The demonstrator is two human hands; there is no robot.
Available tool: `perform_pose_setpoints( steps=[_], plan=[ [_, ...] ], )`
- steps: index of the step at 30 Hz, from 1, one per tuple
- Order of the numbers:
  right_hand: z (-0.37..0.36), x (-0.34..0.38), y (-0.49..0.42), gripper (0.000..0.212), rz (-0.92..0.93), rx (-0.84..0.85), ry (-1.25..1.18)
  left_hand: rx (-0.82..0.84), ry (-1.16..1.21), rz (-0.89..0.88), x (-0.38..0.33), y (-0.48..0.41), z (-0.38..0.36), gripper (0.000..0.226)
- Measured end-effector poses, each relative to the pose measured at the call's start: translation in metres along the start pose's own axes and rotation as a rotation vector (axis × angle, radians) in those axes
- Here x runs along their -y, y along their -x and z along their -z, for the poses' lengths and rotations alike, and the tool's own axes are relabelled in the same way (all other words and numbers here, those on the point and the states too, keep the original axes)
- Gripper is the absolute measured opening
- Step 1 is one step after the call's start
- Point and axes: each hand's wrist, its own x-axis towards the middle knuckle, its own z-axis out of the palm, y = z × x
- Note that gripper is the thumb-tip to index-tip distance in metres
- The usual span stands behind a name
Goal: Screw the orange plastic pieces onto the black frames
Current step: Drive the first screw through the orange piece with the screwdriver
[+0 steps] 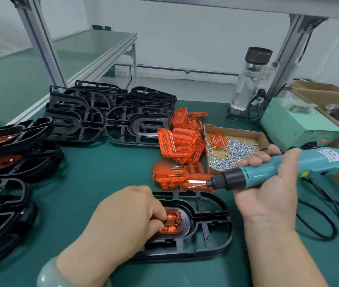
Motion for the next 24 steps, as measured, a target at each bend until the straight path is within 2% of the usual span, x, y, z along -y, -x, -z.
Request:
perform_pose_setpoints(
  steps=[1, 3, 9, 16, 20, 24],
  plan=[
    [-0.005, 0.002, -0.003, 0.024, -0.052, 0.017, -0.038, -0.001, -0.023, 0.003, -0.001, 0.000, 0.000, 0.020],
    [-0.006, 0.006, -0.007, 0.025, -0.052, 0.010, 0.038, -0.015, -0.039, 0.002, -0.002, -0.001, -0.002, 0.022],
    [-0.007, 0.010, -0.006, 0.025, -0.076, 0.049, 0.049, -0.036, 0.028, -0.053, -0.010, -0.007, -0.016, 0.022],
    [-0.007, 0.010, -0.001, 0.020, -0.052, 0.084, 0.140, -0.060, 0.092, -0.081, -0.006, -0.009, -0.023, 0.021],
    [-0.010, 0.011, 0.005, 0.027, -0.034, 0.082, 0.174, -0.076, 0.120, -0.085, -0.004, -0.009, -0.025, 0.018],
    [-0.012, 0.011, 0.007, 0.016, -0.014, 0.056, 0.220, -0.080, 0.158, -0.090, -0.004, -0.009, -0.026, 0.016]
  ],
)
